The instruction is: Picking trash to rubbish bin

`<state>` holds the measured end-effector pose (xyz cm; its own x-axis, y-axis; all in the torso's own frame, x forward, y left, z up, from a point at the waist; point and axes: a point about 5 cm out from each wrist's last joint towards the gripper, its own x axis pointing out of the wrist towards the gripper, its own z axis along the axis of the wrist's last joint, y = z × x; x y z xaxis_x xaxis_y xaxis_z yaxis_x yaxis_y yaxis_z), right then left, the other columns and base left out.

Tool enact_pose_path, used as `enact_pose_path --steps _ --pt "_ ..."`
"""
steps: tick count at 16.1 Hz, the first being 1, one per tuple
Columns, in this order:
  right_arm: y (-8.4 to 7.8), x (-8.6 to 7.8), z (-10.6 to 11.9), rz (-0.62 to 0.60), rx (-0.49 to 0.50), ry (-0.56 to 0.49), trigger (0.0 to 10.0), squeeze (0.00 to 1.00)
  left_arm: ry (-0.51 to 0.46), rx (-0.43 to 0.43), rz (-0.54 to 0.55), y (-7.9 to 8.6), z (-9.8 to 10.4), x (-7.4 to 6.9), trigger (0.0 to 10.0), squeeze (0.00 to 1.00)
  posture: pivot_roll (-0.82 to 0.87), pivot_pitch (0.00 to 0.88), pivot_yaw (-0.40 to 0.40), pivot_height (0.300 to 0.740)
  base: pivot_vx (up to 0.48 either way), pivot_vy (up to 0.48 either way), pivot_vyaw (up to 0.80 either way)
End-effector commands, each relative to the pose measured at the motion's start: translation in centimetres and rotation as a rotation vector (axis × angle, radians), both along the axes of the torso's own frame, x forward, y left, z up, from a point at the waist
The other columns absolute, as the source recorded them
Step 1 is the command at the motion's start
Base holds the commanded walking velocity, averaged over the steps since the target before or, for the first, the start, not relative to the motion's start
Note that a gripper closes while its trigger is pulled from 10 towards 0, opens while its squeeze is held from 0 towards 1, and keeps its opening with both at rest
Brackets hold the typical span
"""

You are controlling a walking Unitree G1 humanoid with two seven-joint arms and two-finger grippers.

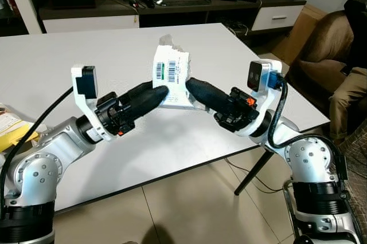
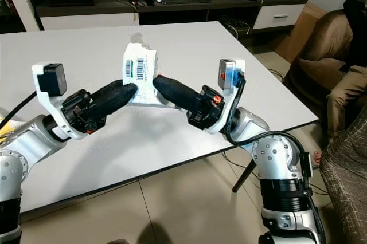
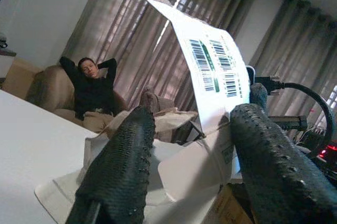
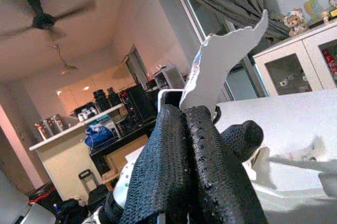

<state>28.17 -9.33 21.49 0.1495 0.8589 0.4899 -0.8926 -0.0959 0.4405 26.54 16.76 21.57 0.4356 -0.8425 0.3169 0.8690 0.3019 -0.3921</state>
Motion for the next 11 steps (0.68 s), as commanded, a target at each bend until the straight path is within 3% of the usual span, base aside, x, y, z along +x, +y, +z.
enact_pose_path --steps 1,11 --pt "0.19 -0.05 0.39 0.02 0.0 -0.025 0.0 0.0 -0.014 -0.007 -0.03 -0.42 0.47 -0.01 0.0 0.0 0.05 0.0 -0.112 0.74 0.0 0.0 0.0" --pt "0.27 0.21 0.15 -0.024 -0.025 -0.044 0.0 0.0 -0.001 -0.061 -0.058 -0.53 0.79 -0.35 0.0 0.0 0.05 0.0 -0.112 0.74 0.0 0.0 0.0"
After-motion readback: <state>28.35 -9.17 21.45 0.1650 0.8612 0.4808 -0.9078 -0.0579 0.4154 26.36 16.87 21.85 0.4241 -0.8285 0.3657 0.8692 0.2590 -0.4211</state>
